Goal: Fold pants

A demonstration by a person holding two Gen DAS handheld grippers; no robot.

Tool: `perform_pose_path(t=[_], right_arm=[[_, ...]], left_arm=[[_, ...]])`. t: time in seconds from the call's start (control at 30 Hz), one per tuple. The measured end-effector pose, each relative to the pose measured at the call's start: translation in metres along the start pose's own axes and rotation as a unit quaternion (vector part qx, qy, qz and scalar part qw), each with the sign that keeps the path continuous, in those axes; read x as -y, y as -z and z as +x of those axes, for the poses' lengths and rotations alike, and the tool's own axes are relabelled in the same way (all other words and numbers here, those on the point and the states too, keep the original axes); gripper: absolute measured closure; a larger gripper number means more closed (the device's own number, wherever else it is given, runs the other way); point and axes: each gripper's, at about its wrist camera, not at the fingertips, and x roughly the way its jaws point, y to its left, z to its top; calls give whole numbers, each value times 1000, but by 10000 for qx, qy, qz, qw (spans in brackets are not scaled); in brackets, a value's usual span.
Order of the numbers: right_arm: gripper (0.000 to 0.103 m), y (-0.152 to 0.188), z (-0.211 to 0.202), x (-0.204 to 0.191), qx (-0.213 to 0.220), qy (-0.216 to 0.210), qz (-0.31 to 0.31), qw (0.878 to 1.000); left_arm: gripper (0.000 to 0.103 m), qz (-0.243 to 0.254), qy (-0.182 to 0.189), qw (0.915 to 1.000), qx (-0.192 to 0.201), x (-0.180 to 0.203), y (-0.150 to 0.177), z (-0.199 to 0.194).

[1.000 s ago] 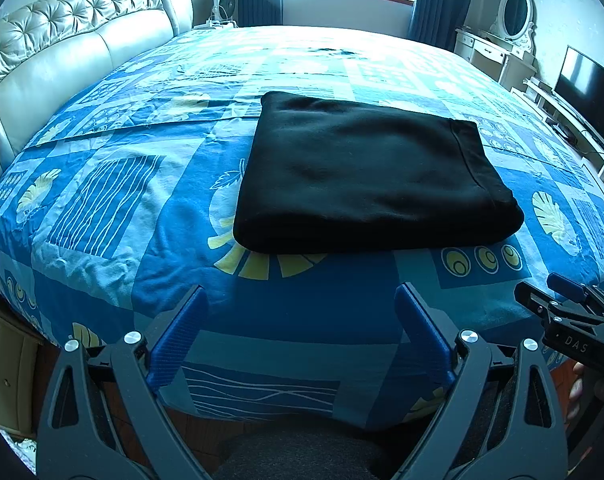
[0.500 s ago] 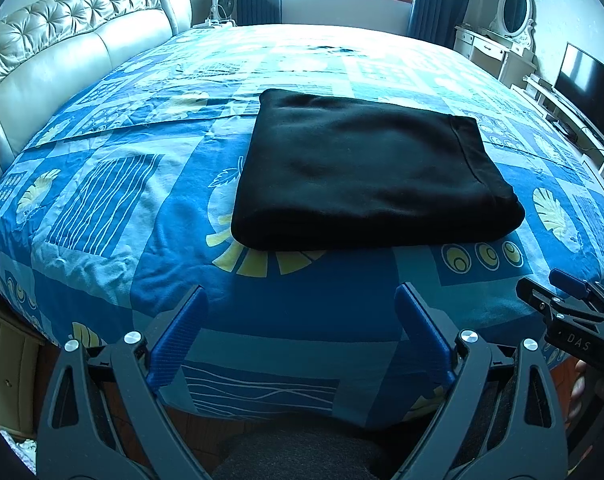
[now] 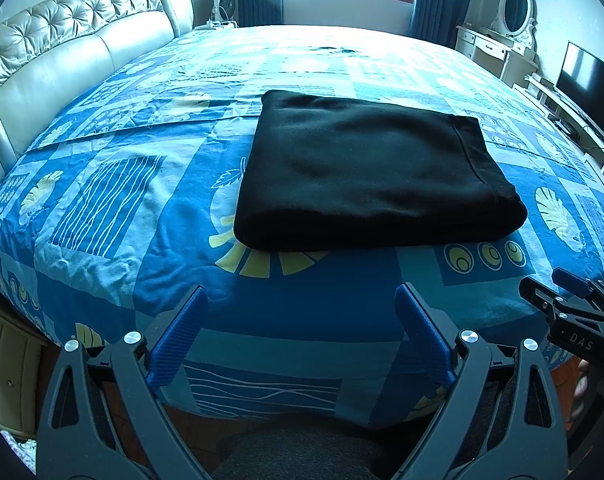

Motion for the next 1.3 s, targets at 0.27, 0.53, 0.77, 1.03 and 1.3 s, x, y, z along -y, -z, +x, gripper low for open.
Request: perform_pose_path(t=[0.27,0.53,0.77,1.03,1.3], right_arm=[[25,0,1,0,3,5,2,10000],[25,1,1,-2,3,7,-26,10000],[25,1,1,-2,-3,3,-29,10000],[25,2,2,-4,-17,-3,-50,10000],[25,2,3,-4,-10,-12,-63,10000]], left_arm=[[9,-15,-33,10000,32,-2,-1,-2],[9,17,-67,10000,6,-1,-2,-1],[9,60,-117,9999,30,0,-2,-1],[9,160,-159,9997,86,4,-1,-3],[2,60,-131,9997,197,6,-9,-13]])
